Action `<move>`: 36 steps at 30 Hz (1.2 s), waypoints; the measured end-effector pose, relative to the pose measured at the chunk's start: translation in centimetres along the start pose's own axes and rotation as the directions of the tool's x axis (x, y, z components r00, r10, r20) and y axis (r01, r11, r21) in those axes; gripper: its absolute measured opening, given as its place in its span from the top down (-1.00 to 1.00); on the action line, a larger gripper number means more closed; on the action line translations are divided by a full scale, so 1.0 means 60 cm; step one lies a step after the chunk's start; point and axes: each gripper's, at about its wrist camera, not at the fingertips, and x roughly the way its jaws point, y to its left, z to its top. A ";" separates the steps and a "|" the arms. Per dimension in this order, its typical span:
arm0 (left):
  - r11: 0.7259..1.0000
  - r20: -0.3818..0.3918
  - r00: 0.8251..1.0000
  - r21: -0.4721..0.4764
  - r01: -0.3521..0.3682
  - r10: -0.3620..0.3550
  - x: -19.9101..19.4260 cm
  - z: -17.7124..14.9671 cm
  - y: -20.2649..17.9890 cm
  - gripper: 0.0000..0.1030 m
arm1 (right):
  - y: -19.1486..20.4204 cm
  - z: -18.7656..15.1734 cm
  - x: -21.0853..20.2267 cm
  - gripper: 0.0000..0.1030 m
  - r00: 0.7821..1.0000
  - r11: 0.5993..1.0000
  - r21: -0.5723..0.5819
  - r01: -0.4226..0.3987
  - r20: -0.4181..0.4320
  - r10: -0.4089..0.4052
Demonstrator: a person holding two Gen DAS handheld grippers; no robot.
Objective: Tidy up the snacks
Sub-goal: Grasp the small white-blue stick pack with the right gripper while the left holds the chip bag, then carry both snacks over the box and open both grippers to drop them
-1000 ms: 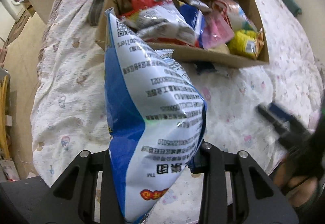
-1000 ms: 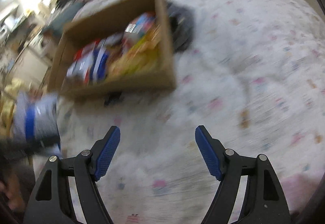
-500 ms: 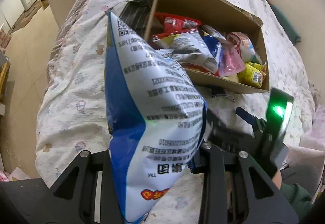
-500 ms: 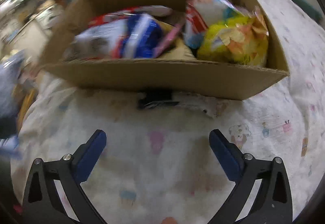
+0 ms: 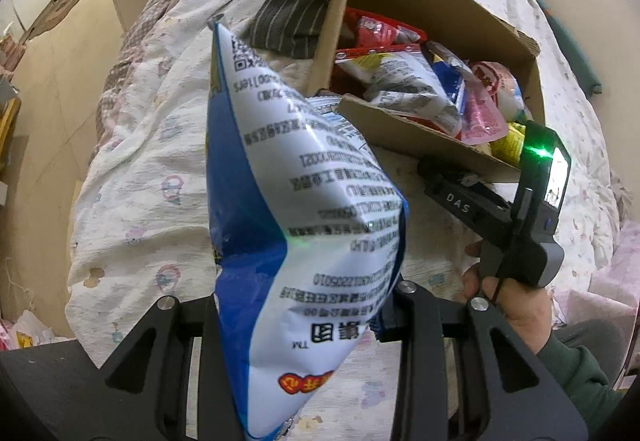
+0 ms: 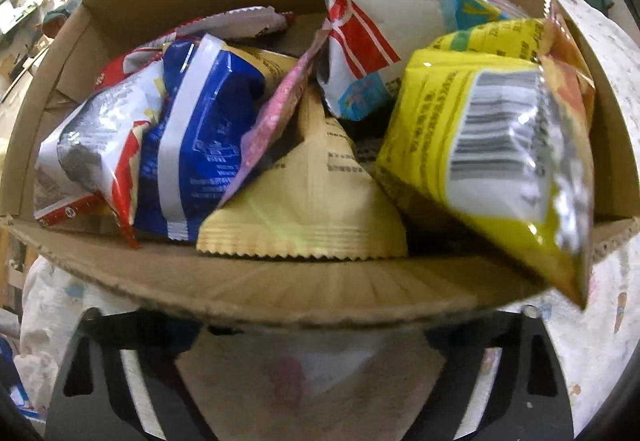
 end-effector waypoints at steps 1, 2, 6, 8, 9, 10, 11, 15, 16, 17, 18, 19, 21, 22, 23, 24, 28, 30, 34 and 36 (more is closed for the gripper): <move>1.000 0.003 1.000 0.005 0.000 0.000 -0.001 0.001 -0.003 0.41 | -0.001 -0.001 -0.001 -0.44 1.000 1.000 -0.001 0.004 -0.001 -0.004; 1.000 0.009 1.000 0.012 -0.001 0.001 -0.002 0.001 -0.007 0.41 | -0.005 -0.002 -0.002 -0.26 1.000 1.000 -0.001 0.005 -0.003 -0.005; 1.000 0.021 1.000 0.029 -0.011 0.010 -0.003 0.000 -0.017 0.41 | -0.014 -0.007 -0.010 0.12 1.000 1.000 0.002 0.005 -0.006 -0.005; 0.999 0.022 1.000 0.031 -0.018 0.017 -0.001 -0.001 -0.017 0.41 | -0.021 -0.009 -0.015 0.23 1.000 1.000 0.009 0.001 -0.008 0.000; 0.999 0.021 0.999 0.033 -0.026 0.025 0.001 -0.002 -0.016 0.41 | -0.027 -0.012 -0.020 0.31 1.000 1.000 0.008 -0.003 -0.008 0.003; 0.999 0.020 0.999 0.034 -0.030 0.029 0.003 -0.003 -0.016 0.41 | -0.044 -0.016 -0.025 0.34 1.000 1.000 0.007 -0.008 -0.008 0.008; 0.999 0.018 0.999 0.033 -0.034 0.033 0.005 -0.004 -0.015 0.41 | -0.054 -0.015 -0.034 0.39 1.000 1.000 0.007 -0.013 -0.008 0.013; 0.999 0.017 0.999 0.029 -0.042 0.042 0.008 -0.004 -0.014 0.41 | -0.063 -0.038 -0.063 0.48 1.000 1.000 -0.003 -0.028 -0.015 0.028; 0.999 0.019 0.999 0.030 -0.044 0.043 0.008 -0.004 -0.016 0.41 | -0.065 -0.042 -0.067 0.49 0.999 0.999 -0.004 -0.032 -0.018 0.032; 0.998 0.022 0.999 0.032 -0.045 0.045 0.007 -0.005 -0.017 0.41 | -0.067 -0.047 -0.072 0.51 0.999 0.999 -0.006 -0.038 -0.023 0.038; 0.998 0.027 0.999 0.034 -0.047 0.046 0.006 -0.005 -0.020 0.41 | -0.070 -0.056 -0.079 0.52 0.999 0.999 -0.011 -0.041 -0.025 0.040; 0.998 0.032 0.998 0.037 -0.048 0.046 0.005 -0.005 -0.022 0.41 | -0.072 -0.062 -0.086 0.53 0.999 0.999 -0.017 -0.044 -0.030 0.043; 0.998 0.040 0.998 0.042 -0.050 0.048 0.003 -0.006 -0.027 0.41 | -0.075 -0.074 -0.099 0.57 0.998 0.998 -0.024 -0.060 -0.036 0.059; 0.998 0.044 0.998 0.045 -0.051 0.049 0.003 -0.006 -0.030 0.41 | -0.077 -0.081 -0.109 0.59 0.997 0.997 -0.031 -0.075 -0.037 0.074; 0.998 0.046 0.998 0.047 -0.051 0.049 0.002 -0.007 -0.031 0.41 | -0.069 -0.085 -0.107 0.62 0.996 0.996 -0.040 -0.081 -0.035 0.080; 0.998 0.048 0.998 0.048 -0.051 0.049 0.001 -0.006 -0.033 0.41 | -0.069 -0.090 -0.119 0.63 0.996 0.995 -0.054 -0.082 -0.025 0.081; 0.997 0.058 0.997 0.055 -0.051 0.047 -0.002 -0.007 -0.040 0.41 | -0.071 -0.111 -0.171 0.64 0.994 0.990 -0.093 -0.108 0.014 0.110; 0.997 0.065 0.997 0.057 -0.049 0.045 -0.006 -0.008 -0.044 0.41 | -0.069 -0.119 -0.198 0.64 0.992 0.987 -0.104 -0.122 0.030 0.125; 0.996 0.088 0.995 0.067 -0.050 0.043 -0.016 -0.009 -0.052 0.41 | -0.070 -0.112 -0.249 0.64 0.983 0.979 -0.141 -0.144 0.090 0.158; 0.996 0.101 0.994 0.078 -0.049 0.041 -0.023 -0.009 -0.057 0.41 | -0.057 -0.092 -0.265 0.64 0.978 0.976 -0.159 -0.150 0.117 0.170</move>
